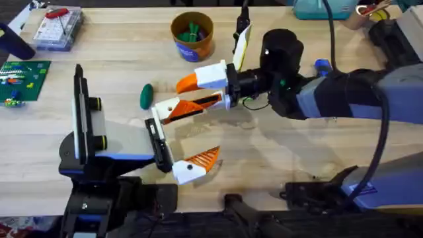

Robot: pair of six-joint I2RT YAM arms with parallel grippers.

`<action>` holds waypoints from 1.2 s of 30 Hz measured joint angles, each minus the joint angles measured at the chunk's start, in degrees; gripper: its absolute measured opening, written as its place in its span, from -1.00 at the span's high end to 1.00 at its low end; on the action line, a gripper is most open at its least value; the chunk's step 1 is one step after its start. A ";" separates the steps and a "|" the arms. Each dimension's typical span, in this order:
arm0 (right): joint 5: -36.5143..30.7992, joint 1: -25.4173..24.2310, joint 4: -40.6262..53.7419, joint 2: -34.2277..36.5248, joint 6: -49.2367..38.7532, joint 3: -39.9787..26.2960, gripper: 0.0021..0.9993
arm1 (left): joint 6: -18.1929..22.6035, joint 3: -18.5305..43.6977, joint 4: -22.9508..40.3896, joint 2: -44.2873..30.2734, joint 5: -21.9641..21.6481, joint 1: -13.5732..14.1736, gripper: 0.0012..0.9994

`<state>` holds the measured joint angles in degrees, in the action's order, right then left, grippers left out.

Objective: Pick up the gripper from the table and insert it into the empty holder that is missing its gripper. Then pick up a screw, insert it into the mounting hole, and use the screwdriver to tighten it. Finally, clean up the table by picking up the vegetable and placing it into the bucket.

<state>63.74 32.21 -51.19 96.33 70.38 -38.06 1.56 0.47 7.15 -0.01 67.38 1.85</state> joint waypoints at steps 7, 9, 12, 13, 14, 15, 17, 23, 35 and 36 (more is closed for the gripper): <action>-0.53 -0.18 -0.05 0.00 -0.04 0.00 -0.98 | 0.00 0.00 0.14 0.01 0.61 0.00 -0.98; -0.47 -0.59 -0.04 0.01 -0.05 0.00 -0.98 | 0.00 0.00 0.14 0.00 0.61 0.00 -0.98; -0.41 -2.01 -0.04 0.01 -0.12 0.00 -0.98 | 0.00 0.00 0.14 0.00 0.63 0.00 -0.98; -0.78 -4.43 -0.06 -0.01 -1.36 0.00 -0.98 | 0.00 0.00 0.14 0.00 0.63 0.00 -0.98; -1.15 -4.84 -0.05 0.00 -1.88 0.00 -0.98 | 0.00 0.00 0.14 0.01 0.63 0.00 -0.98; -1.93 -5.34 -0.03 -0.01 -2.73 0.00 -0.98 | 0.00 0.00 0.14 0.00 0.64 0.00 -0.98; -4.15 -6.19 0.11 0.01 -4.91 -0.06 -0.98 | 0.00 0.00 0.14 0.02 0.65 0.00 -0.98; -12.72 -9.00 12.15 0.05 -16.02 -7.00 -0.98 | 0.01 0.00 0.16 0.02 0.83 0.00 -0.98; -32.89 -14.45 77.67 -8.98 -53.83 -36.01 -0.98 | 0.00 0.00 0.18 0.00 1.02 0.00 -0.98; -35.16 -14.65 80.16 -10.60 -56.17 -37.34 -0.98 | 0.02 0.00 0.18 0.00 1.03 0.00 -0.98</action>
<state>28.58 17.56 28.98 85.73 14.20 -75.41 1.58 0.47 7.33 -0.01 68.41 1.85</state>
